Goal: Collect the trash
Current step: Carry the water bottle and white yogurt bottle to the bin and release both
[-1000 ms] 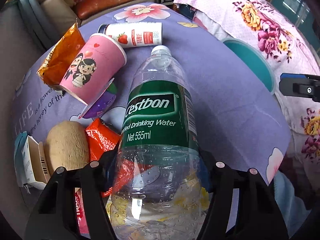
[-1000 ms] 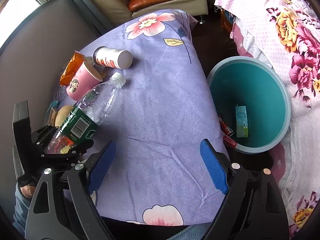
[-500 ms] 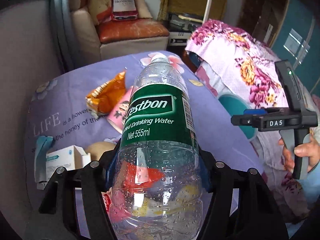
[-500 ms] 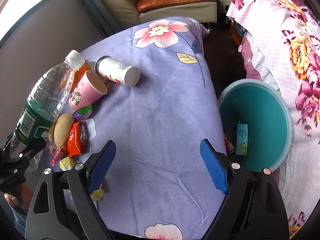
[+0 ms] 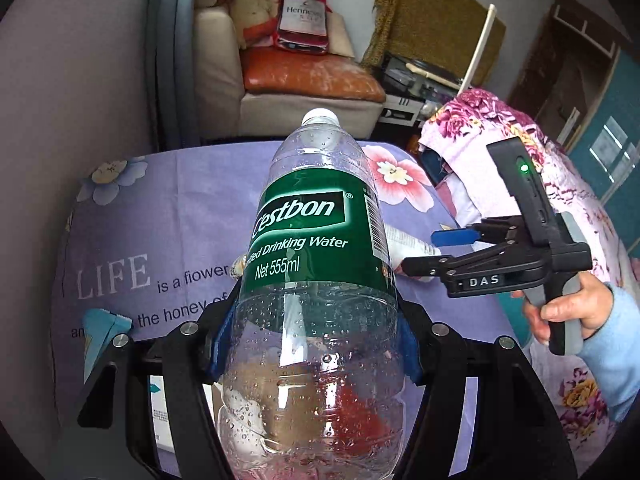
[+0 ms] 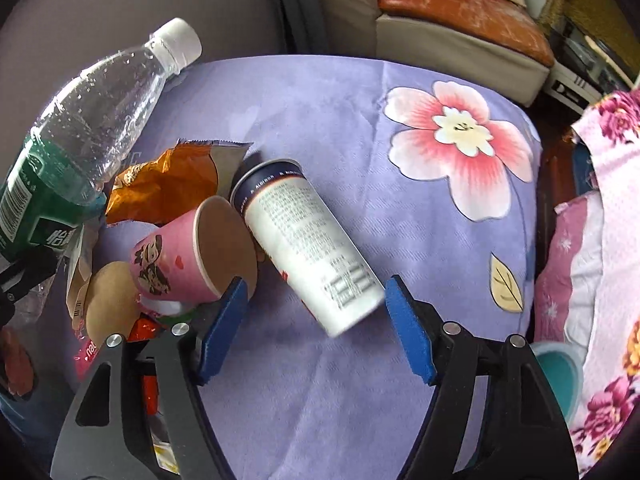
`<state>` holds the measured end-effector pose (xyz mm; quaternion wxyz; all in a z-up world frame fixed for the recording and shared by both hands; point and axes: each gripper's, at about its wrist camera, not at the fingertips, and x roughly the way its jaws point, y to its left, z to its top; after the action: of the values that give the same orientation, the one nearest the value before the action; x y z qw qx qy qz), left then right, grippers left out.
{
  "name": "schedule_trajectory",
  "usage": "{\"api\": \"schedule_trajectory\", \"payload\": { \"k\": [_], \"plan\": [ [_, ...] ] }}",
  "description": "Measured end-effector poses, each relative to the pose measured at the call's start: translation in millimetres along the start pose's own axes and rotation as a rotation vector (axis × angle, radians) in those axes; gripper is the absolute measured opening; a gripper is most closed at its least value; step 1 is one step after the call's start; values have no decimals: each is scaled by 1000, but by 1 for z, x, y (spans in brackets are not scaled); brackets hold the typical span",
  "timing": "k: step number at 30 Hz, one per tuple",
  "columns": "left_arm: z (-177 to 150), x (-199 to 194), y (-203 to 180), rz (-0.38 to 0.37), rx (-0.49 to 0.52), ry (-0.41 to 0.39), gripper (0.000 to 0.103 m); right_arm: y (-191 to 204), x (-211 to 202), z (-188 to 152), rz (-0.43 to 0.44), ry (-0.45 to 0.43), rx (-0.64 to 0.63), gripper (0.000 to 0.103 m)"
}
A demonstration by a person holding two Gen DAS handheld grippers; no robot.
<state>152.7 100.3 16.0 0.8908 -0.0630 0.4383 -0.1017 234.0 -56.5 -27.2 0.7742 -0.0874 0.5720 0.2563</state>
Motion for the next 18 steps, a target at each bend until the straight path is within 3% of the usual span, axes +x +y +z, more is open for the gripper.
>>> {"api": "schedule_trajectory", "payload": {
  "k": [4, 5, 6, 13, 18],
  "plan": [
    [-1, 13, 3, 9, 1, 30, 65, 4, 27, 12, -1, 54, -51, 67],
    [-2, 14, 2, 10, 0, 35, 65, 2, 31, 10, 10, 63, -47, 50],
    [-2, 15, 2, 10, -2, 37, 65, 2, 33, 7, 28, 68, -35, 47],
    [-2, 4, -22, 0, 35, 17, 65, -19, 1, -39, 102, -14, 128, 45],
    [-8, -5, -61, -40, 98, 18, 65, -48, -43, -88, 147, -116, 281, 45]
  ]
}}
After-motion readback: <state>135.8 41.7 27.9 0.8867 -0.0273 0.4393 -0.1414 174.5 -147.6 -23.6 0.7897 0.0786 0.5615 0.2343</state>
